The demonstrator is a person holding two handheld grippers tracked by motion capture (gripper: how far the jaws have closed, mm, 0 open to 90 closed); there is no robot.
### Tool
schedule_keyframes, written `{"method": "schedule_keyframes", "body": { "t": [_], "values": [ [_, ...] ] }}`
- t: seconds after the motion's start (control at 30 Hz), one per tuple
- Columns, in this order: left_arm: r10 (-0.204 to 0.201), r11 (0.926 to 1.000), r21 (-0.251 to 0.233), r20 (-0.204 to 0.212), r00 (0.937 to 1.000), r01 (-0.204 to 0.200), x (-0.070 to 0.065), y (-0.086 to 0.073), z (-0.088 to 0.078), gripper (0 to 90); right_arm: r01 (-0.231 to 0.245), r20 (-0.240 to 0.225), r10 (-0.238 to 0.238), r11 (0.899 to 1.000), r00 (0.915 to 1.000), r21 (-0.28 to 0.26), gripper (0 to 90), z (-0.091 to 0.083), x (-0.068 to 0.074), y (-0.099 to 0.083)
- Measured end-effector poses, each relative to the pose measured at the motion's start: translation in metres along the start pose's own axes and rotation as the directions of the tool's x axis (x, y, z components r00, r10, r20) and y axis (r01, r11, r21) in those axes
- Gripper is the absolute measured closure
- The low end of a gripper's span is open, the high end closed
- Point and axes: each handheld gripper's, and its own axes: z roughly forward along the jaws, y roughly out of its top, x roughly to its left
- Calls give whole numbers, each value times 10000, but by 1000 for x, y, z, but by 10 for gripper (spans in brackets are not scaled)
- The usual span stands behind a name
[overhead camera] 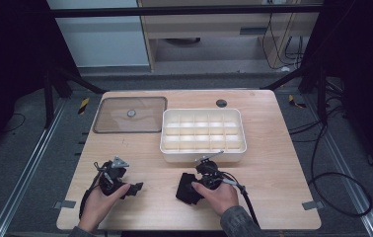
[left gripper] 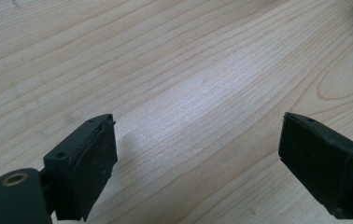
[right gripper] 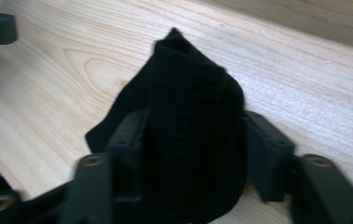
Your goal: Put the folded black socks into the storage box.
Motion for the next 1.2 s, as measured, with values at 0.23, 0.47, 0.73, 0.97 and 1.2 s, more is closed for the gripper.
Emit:
{"method": "schedule_keyframes", "body": {
  "t": [0.23,0.47,0.73,0.97,1.2],
  "values": [
    [-46,10000,-15,-56,10000,46,1,-1,1,111,353,-26,-353,9994,9994,-20,673,-5,3,2],
    [-87,10000,-16,-286,9996,87,5,-3,1,109,870,228,-867,9962,9960,-103,711,-11,7,5],
    [-221,9997,37,-382,9990,222,9,-6,2,107,1339,695,-1318,9906,9888,-264,714,-27,13,13],
    [-268,9995,127,-540,9982,275,13,-8,4,105,1409,1036,-1363,9893,9852,-384,713,-37,6,11],
    [-398,9990,171,-670,9970,410,17,-11,5,102,1862,1645,-1766,9815,9704,-448,713,-51,1,9]
  ]
}}
